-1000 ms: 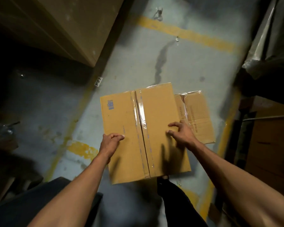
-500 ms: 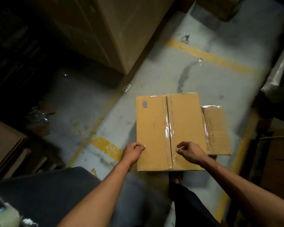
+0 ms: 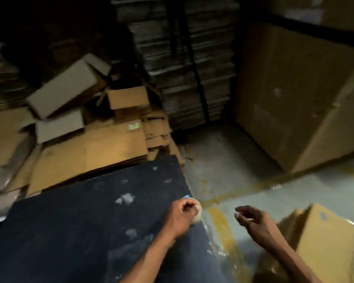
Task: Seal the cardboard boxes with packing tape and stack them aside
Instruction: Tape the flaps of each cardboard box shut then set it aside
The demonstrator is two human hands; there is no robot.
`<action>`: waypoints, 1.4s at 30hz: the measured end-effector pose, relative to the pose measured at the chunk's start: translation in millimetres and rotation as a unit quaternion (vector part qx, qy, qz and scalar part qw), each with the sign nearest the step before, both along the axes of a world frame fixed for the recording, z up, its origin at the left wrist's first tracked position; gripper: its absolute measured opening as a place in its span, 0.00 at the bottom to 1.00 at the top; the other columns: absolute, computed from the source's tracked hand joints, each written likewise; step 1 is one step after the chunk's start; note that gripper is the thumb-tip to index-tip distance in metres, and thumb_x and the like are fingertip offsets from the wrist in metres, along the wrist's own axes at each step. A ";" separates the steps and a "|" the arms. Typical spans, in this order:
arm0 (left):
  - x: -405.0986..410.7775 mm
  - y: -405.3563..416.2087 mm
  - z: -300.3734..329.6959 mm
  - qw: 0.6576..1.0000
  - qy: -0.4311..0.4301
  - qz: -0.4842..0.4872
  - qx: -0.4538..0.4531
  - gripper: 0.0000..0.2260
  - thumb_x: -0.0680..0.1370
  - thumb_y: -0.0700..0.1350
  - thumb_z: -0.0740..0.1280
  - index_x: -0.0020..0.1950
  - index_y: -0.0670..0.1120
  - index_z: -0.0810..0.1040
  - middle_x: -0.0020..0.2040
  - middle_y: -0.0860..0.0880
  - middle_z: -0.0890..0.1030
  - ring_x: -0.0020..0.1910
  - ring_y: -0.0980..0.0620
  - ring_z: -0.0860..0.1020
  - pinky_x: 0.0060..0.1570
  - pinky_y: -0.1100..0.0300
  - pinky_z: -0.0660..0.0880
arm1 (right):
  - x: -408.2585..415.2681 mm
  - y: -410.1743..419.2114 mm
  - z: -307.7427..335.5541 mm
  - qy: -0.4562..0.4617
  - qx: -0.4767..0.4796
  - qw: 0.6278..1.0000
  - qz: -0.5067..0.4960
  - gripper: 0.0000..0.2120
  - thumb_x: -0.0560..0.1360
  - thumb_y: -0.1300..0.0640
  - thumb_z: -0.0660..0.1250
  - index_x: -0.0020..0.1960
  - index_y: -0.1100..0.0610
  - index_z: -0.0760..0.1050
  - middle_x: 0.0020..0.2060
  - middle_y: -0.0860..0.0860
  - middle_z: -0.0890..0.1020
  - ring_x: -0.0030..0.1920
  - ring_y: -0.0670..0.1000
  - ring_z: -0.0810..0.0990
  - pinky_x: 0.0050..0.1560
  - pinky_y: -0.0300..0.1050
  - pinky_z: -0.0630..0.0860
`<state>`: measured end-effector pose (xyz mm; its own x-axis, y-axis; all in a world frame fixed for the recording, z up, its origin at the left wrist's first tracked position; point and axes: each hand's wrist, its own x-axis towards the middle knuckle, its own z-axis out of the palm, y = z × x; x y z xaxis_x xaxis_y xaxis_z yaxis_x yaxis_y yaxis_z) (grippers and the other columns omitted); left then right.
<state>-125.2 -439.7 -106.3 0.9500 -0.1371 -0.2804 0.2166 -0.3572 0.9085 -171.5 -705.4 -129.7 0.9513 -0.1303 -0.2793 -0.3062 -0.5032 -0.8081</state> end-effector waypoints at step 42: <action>474.4 341.8 -19.3 0.903 -0.049 0.410 -0.116 0.06 0.83 0.45 0.68 0.57 0.49 0.83 0.48 0.49 0.87 0.43 0.50 0.85 0.47 0.54 0.81 | 746.4 407.7 -11.6 -0.028 0.089 0.992 0.086 0.29 0.78 0.53 0.73 0.73 0.56 0.64 0.62 0.55 0.76 0.61 0.58 0.78 0.58 0.59 0.81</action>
